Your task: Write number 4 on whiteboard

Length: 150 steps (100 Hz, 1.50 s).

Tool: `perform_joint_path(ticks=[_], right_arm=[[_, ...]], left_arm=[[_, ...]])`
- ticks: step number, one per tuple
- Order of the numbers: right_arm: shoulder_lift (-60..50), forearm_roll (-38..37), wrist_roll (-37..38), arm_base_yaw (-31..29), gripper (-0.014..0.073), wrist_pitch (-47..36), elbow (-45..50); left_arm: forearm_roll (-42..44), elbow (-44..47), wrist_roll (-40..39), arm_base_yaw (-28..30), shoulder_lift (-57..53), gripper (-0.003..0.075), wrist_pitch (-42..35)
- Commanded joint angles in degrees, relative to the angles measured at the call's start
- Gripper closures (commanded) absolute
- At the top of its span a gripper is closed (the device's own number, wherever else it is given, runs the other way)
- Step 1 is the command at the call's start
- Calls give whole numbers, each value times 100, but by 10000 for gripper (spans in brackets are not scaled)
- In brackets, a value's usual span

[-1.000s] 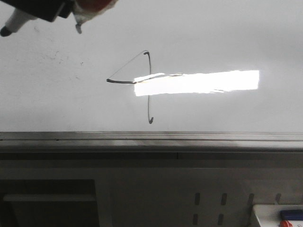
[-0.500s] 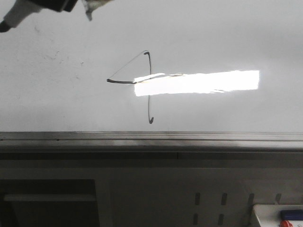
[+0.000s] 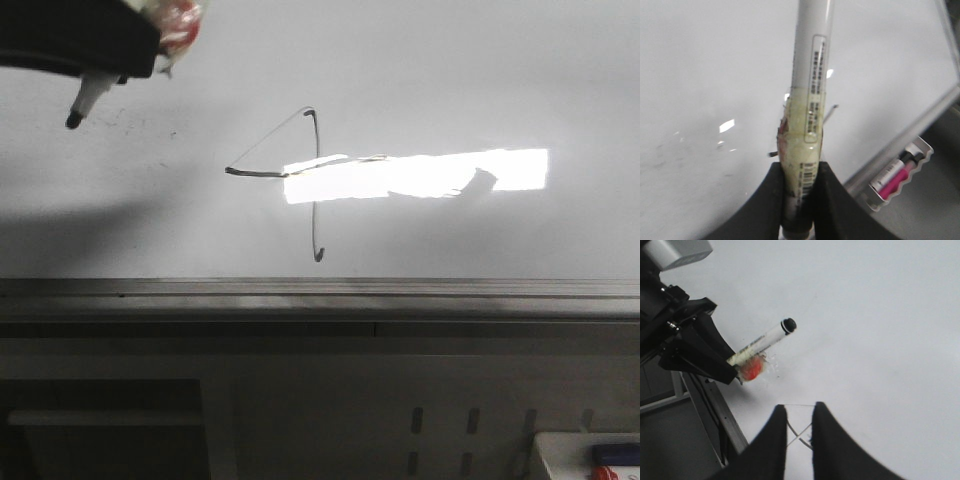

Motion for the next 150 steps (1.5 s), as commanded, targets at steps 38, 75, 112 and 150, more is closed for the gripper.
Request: perform_joint_path(ticks=[38, 75, 112, 150], right_arm=[[-121, 170, 44, -345, 657, -285, -10], [-121, 400, 44, -345, 657, -323, 261], [-121, 501, 44, -345, 657, -323, 261], [-121, 543, 44, -345, 657, -225, 261]], left_arm=[[-1087, 65, -62, -23, 506, 741, -1816], [-1087, -298, -62, -23, 1005, 740, -1881], [-1198, -504, -62, -23, 1722, 741, -1865], [-1219, -504, -62, -23, 1828, 518, -2022]])
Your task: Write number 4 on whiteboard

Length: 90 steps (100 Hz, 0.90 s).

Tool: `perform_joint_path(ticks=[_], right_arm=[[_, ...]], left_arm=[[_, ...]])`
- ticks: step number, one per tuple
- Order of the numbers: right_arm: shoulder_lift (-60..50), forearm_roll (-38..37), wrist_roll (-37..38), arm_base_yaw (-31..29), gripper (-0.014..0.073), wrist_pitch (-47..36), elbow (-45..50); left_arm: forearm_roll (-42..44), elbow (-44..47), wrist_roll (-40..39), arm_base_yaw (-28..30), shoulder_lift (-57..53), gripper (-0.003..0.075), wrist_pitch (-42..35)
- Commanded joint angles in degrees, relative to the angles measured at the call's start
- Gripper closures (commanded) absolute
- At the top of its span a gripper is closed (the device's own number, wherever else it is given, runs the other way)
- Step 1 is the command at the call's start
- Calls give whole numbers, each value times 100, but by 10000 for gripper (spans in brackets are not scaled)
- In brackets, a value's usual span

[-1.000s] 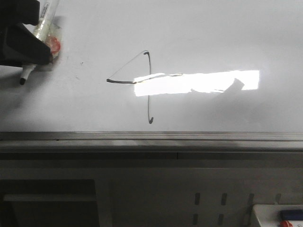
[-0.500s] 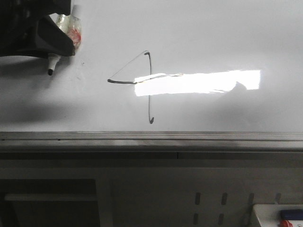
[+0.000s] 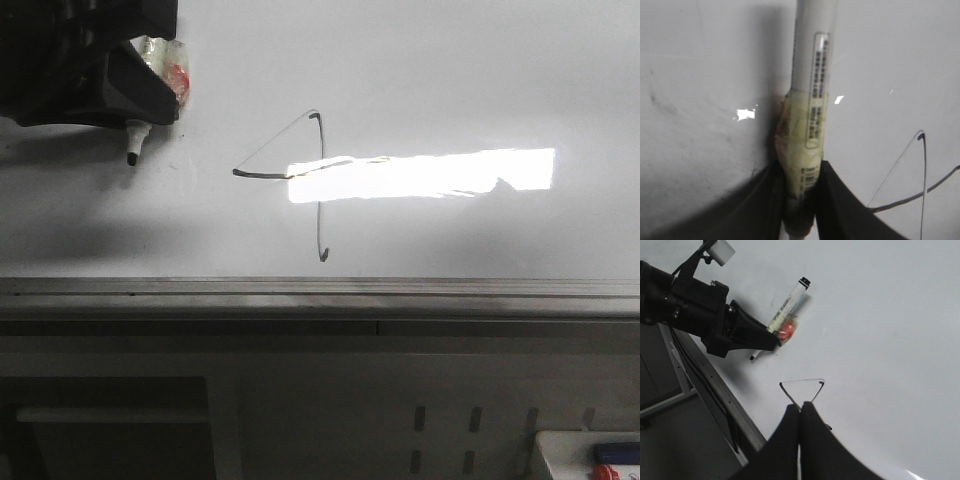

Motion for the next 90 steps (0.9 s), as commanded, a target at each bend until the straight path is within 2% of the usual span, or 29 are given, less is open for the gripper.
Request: perform_joint_path(ticks=[1, 7, 14, 32, 51, 90], right_arm=[[-58, 148, -5, -25, 657, -261, -144], [-58, 148, -5, -25, 657, -261, -144], [-58, 148, -5, -25, 657, -261, -144], [-58, 175, -5, -25, 657, -249, -144], [-58, 241, -5, -25, 657, -249, -144], [-81, 250, -5, -25, 657, 122, -144]], left_arm=[[-92, -14, -55, 24, 195, 507, -434], [-105, -14, -55, 24, 195, 417, -434], [-105, -14, -55, 24, 195, 356, -457], [-105, -14, -55, 24, 195, 301, -561], [-105, -14, -55, 24, 149, 184, -561], [21, -14, -55, 24, -1083, 174, -318]])
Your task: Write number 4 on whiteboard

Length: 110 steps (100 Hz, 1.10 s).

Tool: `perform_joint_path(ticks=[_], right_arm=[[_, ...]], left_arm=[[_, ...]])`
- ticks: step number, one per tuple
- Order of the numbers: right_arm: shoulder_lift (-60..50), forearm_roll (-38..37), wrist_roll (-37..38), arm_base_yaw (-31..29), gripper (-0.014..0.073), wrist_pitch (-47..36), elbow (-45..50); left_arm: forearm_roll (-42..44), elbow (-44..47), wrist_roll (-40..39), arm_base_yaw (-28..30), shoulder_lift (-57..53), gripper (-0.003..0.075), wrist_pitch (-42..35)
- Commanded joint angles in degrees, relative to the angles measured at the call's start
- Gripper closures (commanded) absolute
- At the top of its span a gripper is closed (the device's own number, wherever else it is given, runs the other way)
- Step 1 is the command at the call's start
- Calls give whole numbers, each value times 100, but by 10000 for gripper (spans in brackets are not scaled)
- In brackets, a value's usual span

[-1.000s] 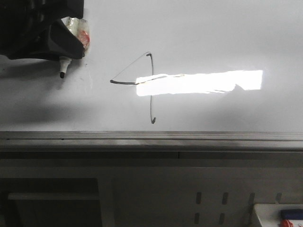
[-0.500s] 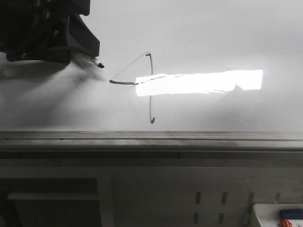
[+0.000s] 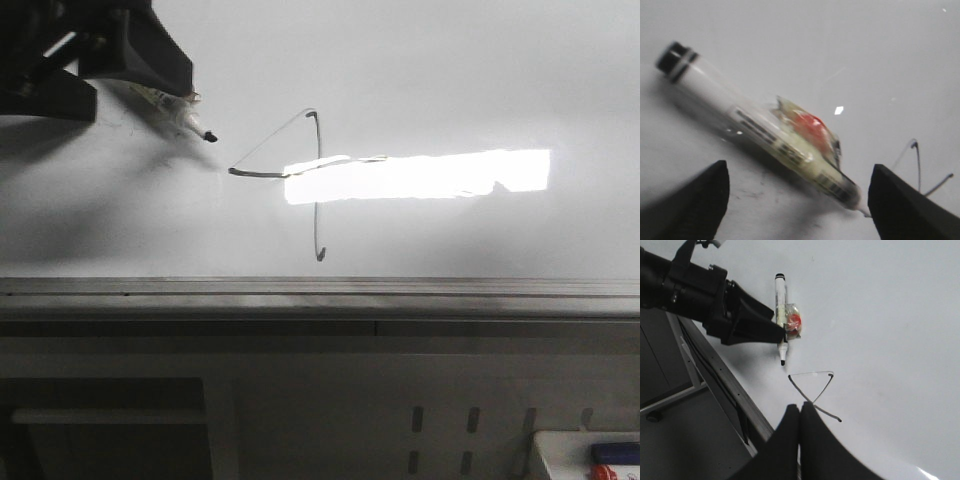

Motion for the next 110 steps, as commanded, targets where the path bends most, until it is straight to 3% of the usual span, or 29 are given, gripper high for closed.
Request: perform_joint_path(ticks=[1, 12, 26, 39, 53, 68, 110], right_arm=[[-69, 164, -5, -25, 657, -135, -154], [-206, 151, -5, -25, 657, -181, -144], [-553, -79, -5, -25, 657, -384, -13], [-1151, -89, -5, -25, 657, -1057, 675], [-1958, -89, -5, -25, 657, -2364, 1841], [-2715, 9, -5, -25, 658, -3366, 2869], [-3133, 9, -5, -25, 658, -3474, 3271]], left_arm=[[82, -119, -55, 27, -525, 174, -150], [232, 28, -55, 27, -1126, 216, -120], [641, 514, -55, 27, -2016, 352, -300], [756, 1158, -55, 27, -2967, 519, -272], [756, 1820, -55, 27, -3819, 742, -192], [756, 2240, -47, 27, -4419, 741, -192], [732, 2410, -47, 27, -4649, 741, -204]])
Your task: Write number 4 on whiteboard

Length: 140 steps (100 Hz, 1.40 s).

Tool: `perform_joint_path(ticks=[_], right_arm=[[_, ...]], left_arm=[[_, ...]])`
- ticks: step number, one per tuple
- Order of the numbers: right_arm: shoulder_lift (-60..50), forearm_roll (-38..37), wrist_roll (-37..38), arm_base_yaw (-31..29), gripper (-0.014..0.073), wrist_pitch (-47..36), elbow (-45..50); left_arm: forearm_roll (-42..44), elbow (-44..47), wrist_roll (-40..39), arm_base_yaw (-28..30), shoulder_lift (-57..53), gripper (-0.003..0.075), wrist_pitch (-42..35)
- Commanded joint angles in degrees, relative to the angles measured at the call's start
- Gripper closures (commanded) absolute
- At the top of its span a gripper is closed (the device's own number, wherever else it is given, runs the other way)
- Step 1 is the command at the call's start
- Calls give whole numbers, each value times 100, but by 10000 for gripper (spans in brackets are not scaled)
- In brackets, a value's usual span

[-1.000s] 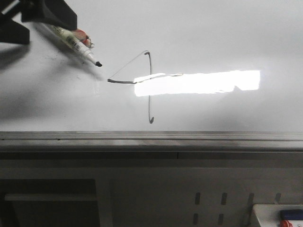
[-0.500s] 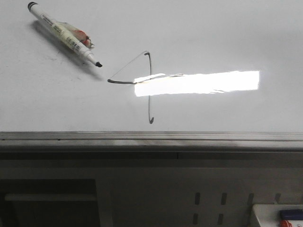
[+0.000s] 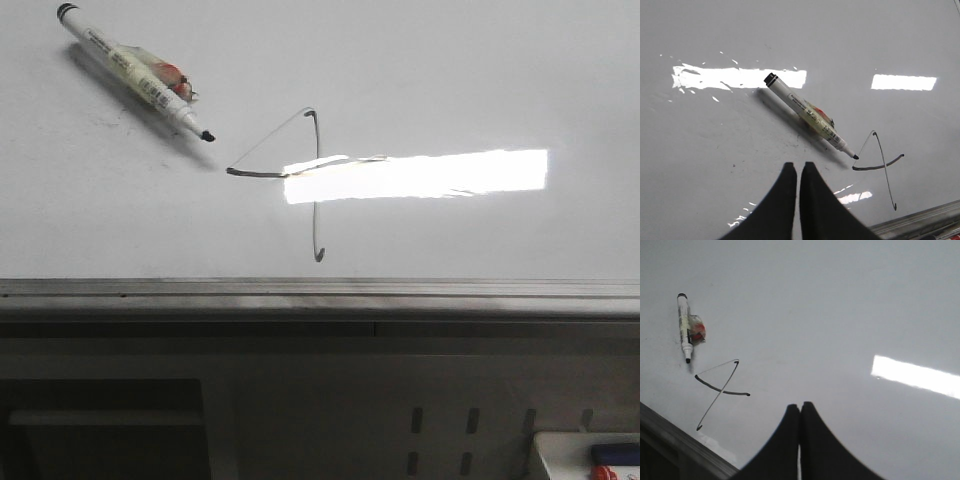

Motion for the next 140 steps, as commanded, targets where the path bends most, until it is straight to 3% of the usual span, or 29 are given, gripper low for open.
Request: perform_joint_path(ticks=[1, 44, 60, 65, 77, 88, 111, 133, 140], right_arm=[[27, 17, -5, -25, 658, -416, -138], [27, 17, -5, -25, 658, -416, -138], [27, 17, -5, -25, 658, -416, -138], [27, 17, -5, -25, 658, -416, -138], [27, 17, -5, -25, 658, -416, -138], [27, 17, -5, -25, 658, -416, -138], [27, 17, -5, -25, 658, -416, -138], [27, 17, -5, -25, 658, -416, -138], [27, 17, -5, -25, 658, -416, -138]], left_arm=[[25, -144, -41, -5, 21, 741, -87], [99, -103, -41, 5, -12, 741, -100], [2257, -70, -258, 319, -473, 741, 182], [3046, -33, -905, 541, -662, 741, 255], [5673, 254, -3431, 1256, -1124, 741, 334], [7267, 720, -5408, 1891, -1460, 741, 420], [7347, 1419, -5781, 2474, -1871, 741, 522], [7333, 1494, -5781, 2464, -2251, 741, 1973], [7316, 1494, -5781, 2464, -2239, 741, 2051]])
